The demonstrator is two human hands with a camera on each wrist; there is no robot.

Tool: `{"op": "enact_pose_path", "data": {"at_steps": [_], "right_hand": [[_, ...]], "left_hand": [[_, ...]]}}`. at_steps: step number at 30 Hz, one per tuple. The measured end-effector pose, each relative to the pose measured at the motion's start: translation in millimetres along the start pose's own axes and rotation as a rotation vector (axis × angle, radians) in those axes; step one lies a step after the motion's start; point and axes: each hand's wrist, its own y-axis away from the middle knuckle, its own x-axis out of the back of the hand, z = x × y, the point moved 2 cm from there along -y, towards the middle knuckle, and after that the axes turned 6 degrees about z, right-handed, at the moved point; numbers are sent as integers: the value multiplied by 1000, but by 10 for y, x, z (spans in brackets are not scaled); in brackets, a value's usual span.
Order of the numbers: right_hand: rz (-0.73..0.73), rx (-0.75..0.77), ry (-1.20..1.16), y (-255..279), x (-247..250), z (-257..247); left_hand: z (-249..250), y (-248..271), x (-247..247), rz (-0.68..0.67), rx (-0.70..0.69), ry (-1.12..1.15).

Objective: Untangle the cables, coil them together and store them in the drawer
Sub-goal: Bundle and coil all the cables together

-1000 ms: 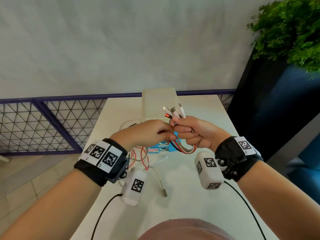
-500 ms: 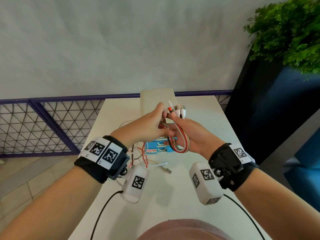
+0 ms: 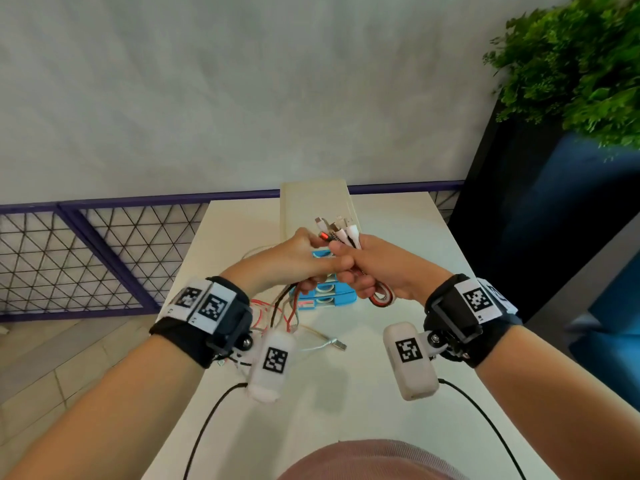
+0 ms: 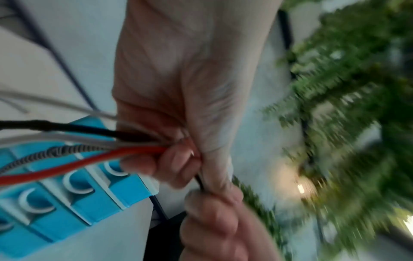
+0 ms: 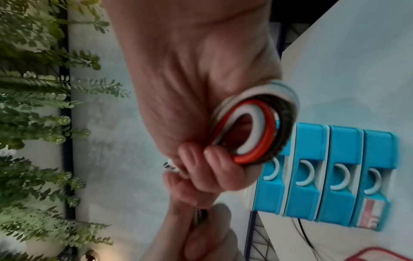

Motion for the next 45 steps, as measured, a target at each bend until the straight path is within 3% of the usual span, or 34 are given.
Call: {"op": "enact_pose_path", "data": {"at_steps": [2, 7, 12, 15, 20, 26, 31, 35, 39, 42, 45], "right_hand": [[29, 11, -4, 9, 60, 5], [34, 15, -17, 15, 117, 41], [-84, -76, -39, 84, 72, 47], [-114, -99, 4, 90, 83, 54], [31, -62, 36, -8, 220, 75], [148, -33, -37, -87, 327, 120], [274, -13, -129, -178, 388, 198], [348, -21, -109, -222, 437, 278], [320, -35, -126, -251, 399, 266], [272, -47, -149, -208, 395, 205], [134, -55, -160, -143, 337, 114]], "left_hand": [[-52, 29, 30, -157, 93, 158], [-111, 101, 119, -429, 155, 176], [-179, 49, 133, -409, 58, 168], [-195, 67, 110, -408, 76, 168], [-269, 104, 86, -481, 247, 375], [-388, 109, 29, -484, 189, 560], [-544, 178, -22, -614, 205, 644], [-529, 153, -84, -403, 187, 635], [-514, 108, -105, -307, 156, 779], [-533, 133, -20, -419, 244, 865], [-551, 113, 36, -507, 279, 810]]}}
